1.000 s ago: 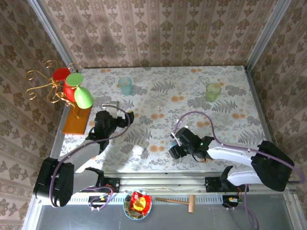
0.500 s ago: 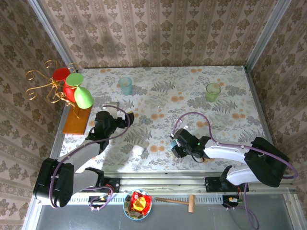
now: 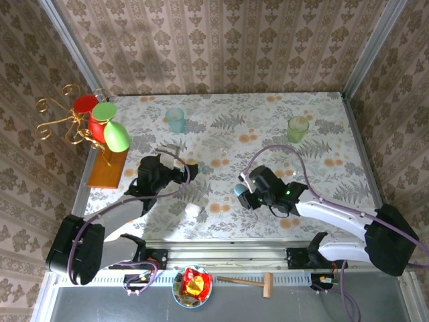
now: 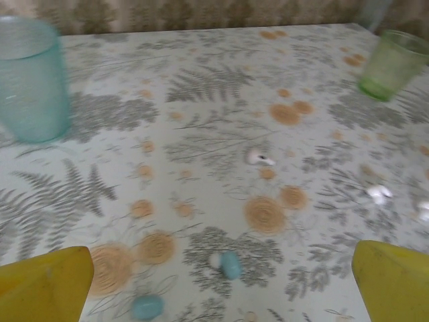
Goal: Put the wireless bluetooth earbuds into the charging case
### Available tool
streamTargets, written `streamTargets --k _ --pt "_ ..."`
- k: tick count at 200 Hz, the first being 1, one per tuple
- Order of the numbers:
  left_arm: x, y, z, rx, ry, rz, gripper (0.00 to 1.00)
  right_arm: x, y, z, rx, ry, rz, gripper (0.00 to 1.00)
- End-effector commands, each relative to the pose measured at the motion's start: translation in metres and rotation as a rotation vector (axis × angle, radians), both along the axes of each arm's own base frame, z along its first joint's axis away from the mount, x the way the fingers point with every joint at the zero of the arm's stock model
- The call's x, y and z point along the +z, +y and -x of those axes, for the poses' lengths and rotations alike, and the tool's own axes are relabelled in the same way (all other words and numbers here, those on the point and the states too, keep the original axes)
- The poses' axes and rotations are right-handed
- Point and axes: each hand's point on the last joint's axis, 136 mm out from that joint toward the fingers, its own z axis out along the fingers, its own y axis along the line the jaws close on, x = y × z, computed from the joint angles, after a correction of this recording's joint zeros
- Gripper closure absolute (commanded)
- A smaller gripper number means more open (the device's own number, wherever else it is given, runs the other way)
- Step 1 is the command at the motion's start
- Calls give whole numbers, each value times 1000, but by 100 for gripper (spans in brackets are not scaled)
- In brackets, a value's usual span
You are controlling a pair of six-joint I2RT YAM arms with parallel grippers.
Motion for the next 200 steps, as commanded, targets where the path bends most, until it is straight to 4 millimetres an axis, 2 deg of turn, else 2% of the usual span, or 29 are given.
streamTargets --k 1,24,37,50,55,69,124,173,200 --pt "40 -38 22 -279 -165 40 0 34 9 6 108 27 -112 68" --pt "61 -65 60 -575 -230 88 0 64 8 3 176 15 -175 70" --pt "73 -74 72 -674 -227 133 0 76 6 1 210 -2 -166 71" --pt "78 -79 80 -753 -220 164 0 87 8 1 250 -18 -153 72" --pt "78 -88 92 -811 -216 171 0 90 8 1 267 -24 -149 72" --pt "78 -98 101 -884 -208 168 0 98 11 3 308 -27 -138 71" --pt "91 -118 112 -1001 -213 209 2 130 32 -3 436 -79 -181 71" --pt "110 -123 118 -1065 -220 289 17 139 46 -1 532 -60 -203 73" --pt "113 -124 119 -1084 -215 316 32 141 50 -1 562 -58 -206 74"
